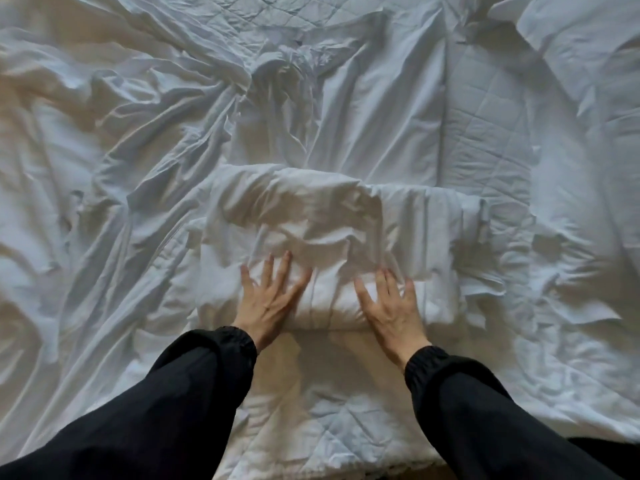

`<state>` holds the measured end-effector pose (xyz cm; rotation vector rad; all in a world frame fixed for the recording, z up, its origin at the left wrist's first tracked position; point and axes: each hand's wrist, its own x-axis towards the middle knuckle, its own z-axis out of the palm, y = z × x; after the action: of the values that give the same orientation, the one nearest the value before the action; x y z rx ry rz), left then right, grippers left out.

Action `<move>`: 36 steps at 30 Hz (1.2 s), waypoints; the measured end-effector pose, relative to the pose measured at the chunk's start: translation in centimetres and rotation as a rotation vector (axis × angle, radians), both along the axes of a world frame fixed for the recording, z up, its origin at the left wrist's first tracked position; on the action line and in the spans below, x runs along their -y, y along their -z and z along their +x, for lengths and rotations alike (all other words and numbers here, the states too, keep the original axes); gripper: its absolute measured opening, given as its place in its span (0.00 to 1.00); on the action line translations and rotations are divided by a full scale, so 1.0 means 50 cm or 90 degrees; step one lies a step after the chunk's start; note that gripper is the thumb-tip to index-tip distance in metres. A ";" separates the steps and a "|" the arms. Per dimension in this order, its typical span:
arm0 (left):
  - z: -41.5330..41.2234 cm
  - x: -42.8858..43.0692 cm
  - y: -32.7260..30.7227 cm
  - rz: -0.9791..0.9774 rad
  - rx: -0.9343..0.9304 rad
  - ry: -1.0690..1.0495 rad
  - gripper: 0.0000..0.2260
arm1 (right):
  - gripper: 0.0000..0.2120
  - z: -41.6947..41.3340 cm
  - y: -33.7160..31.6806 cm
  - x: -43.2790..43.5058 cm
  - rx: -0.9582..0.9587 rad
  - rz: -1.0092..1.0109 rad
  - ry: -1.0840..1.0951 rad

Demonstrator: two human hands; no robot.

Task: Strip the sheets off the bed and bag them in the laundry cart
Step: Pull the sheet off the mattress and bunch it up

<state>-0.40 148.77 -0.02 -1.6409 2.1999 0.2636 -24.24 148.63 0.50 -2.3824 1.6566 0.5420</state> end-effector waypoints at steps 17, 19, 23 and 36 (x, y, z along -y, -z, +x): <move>-0.050 -0.144 -0.162 -0.033 -0.052 -0.006 0.32 | 0.12 -0.037 -0.200 -0.095 0.122 -0.049 -0.005; -0.060 -0.196 -0.176 -0.048 -0.076 0.016 0.31 | 0.11 -0.057 -0.212 -0.137 0.128 -0.024 -0.036; -0.080 -0.259 -0.213 -0.050 -0.094 0.037 0.26 | 0.11 -0.099 -0.239 -0.190 0.121 0.010 -0.061; -0.099 -0.035 -0.340 -0.261 -0.097 -0.042 0.05 | 0.15 -0.101 -0.323 0.006 0.116 -0.236 -0.044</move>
<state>-5.37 150.50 16.97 -1.9633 2.4381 -0.0532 -29.27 148.33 16.63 -2.6535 1.7217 0.0221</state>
